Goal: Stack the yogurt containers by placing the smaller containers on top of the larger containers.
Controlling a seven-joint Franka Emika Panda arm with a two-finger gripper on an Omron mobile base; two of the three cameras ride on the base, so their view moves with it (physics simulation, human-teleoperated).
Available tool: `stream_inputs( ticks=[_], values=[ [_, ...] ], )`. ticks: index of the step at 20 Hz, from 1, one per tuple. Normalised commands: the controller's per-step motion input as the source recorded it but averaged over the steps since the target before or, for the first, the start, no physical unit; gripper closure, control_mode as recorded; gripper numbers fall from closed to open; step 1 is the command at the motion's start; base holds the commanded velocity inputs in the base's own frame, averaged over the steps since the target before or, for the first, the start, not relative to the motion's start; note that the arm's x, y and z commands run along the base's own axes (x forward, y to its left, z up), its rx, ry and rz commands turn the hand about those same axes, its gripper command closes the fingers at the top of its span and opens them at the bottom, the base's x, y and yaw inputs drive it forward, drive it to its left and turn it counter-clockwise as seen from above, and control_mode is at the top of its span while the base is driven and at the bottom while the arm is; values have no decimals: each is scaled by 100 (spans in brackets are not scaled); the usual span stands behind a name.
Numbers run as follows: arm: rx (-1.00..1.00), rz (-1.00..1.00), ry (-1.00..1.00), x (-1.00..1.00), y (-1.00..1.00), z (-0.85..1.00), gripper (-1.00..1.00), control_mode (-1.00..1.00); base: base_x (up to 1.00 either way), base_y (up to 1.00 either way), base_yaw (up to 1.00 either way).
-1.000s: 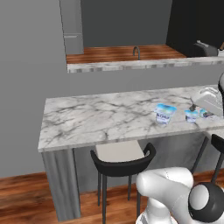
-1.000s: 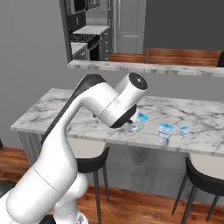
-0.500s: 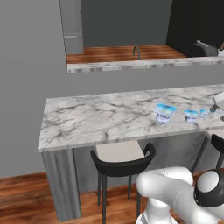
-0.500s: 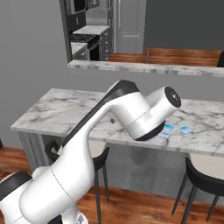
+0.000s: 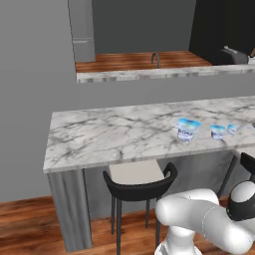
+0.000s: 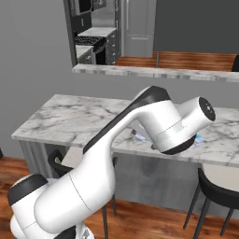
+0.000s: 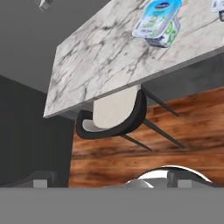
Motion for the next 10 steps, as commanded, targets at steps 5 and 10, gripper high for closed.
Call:
stream_inputs(
  ticks=[5,10],
  values=[
    [-3,-6,0,0,-6,-17,-100,-100,0,0,0],
    [-7,-8,0,0,0,-32,-100,-100,0,0,0]
  ],
)
